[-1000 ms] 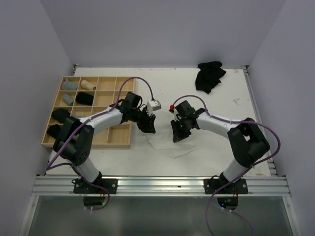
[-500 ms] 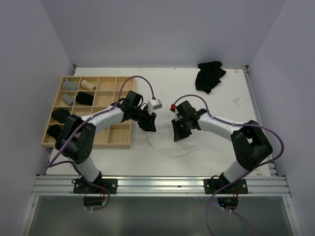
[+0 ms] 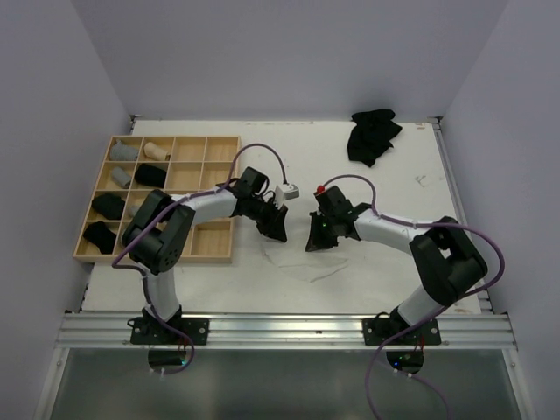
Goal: Roll the underwear
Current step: Fold the underwear
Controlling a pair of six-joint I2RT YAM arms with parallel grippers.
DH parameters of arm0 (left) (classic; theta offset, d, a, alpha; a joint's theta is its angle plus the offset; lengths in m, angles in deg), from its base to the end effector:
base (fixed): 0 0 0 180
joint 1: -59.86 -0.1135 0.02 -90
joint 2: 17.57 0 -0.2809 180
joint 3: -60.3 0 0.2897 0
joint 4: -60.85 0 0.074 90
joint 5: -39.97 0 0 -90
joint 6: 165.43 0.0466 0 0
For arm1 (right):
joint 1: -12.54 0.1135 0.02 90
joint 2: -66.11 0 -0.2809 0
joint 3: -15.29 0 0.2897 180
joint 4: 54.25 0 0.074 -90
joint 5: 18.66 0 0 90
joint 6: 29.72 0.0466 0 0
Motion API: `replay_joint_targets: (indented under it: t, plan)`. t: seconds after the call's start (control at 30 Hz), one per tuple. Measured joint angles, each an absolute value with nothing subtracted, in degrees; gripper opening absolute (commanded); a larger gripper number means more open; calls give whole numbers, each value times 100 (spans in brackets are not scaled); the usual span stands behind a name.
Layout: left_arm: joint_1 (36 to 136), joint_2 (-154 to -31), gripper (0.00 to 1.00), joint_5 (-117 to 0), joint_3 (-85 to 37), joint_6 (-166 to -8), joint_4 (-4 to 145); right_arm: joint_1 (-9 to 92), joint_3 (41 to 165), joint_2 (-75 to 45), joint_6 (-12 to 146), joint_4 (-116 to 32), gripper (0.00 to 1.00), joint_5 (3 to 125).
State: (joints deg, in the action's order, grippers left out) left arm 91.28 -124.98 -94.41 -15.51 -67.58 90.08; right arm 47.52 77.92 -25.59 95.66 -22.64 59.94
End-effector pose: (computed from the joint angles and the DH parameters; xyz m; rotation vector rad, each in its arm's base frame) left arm 0.3270 -0.2379 0.1360 1.1202 2.3283 -1.1624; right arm 0.2734 0.2025 0.1492 -0.0625 2.7652 0.6423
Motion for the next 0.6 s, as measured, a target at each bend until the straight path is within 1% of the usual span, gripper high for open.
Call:
replay_joint_targets:
  t: [0.23,0.47,0.6]
  plan:
    - [9150,-12785,5,-9472,-1551,-6959,8978,4752,7350,-2583,10219,-2601,0,6114]
    - [9150,-12953,2,-9487,-1553,-7147,8967,4752,7350,-2636,10267,-2647,0,5941]
    - [9150,-12962,1,-9483,-1553,-7193,8960,4752,7280,-2467,10173,-2408,0,5911]
